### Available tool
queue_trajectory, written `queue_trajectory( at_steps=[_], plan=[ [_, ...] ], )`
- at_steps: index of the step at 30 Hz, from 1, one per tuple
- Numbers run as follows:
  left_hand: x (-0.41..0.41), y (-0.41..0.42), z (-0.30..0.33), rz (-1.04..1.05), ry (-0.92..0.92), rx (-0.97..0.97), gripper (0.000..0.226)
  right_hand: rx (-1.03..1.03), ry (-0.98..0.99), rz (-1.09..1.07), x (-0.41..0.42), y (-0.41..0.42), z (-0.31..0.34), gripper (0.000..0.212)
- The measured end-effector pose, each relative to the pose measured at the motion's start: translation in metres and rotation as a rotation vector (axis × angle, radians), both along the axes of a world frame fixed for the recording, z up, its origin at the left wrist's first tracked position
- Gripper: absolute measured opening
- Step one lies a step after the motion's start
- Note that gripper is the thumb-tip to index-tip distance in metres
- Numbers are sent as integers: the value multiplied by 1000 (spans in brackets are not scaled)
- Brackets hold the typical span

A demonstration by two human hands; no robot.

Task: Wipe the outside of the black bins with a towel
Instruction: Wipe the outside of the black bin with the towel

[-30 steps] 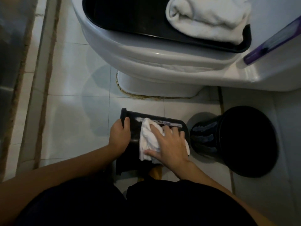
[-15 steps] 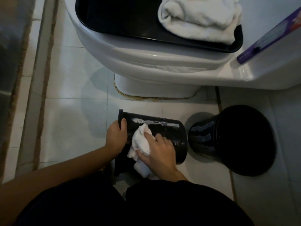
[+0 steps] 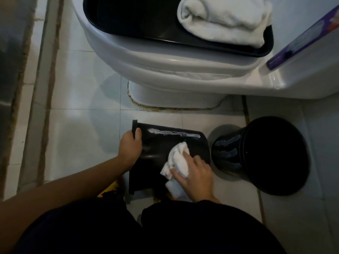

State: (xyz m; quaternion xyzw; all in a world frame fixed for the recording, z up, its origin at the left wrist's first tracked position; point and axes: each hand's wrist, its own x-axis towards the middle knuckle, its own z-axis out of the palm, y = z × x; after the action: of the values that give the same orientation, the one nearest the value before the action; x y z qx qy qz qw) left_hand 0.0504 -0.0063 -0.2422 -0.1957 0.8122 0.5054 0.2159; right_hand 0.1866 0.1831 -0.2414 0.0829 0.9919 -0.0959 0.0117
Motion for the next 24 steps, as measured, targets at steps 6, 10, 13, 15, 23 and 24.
queue_trajectory(
  at_steps=[6,10,13,15,23,24],
  plan=[
    [-12,1,2,-11,-59,10,40,-168,-139,-616,0,39,7,57],
    [-11,4,2,-12,-53,-11,39,-106,-63,-202,-12,9,14,59],
    [-7,0,0,-23,-52,-6,39,-105,-69,-86,-23,11,13,60],
    [-7,0,-1,-41,-60,4,39,-159,-188,-344,-36,25,15,60],
    [5,0,4,-35,-55,-13,43,-280,-347,-64,-41,1,37,65],
    [6,0,7,-29,-86,38,45,-378,-337,-126,-38,2,39,60]
  ],
)
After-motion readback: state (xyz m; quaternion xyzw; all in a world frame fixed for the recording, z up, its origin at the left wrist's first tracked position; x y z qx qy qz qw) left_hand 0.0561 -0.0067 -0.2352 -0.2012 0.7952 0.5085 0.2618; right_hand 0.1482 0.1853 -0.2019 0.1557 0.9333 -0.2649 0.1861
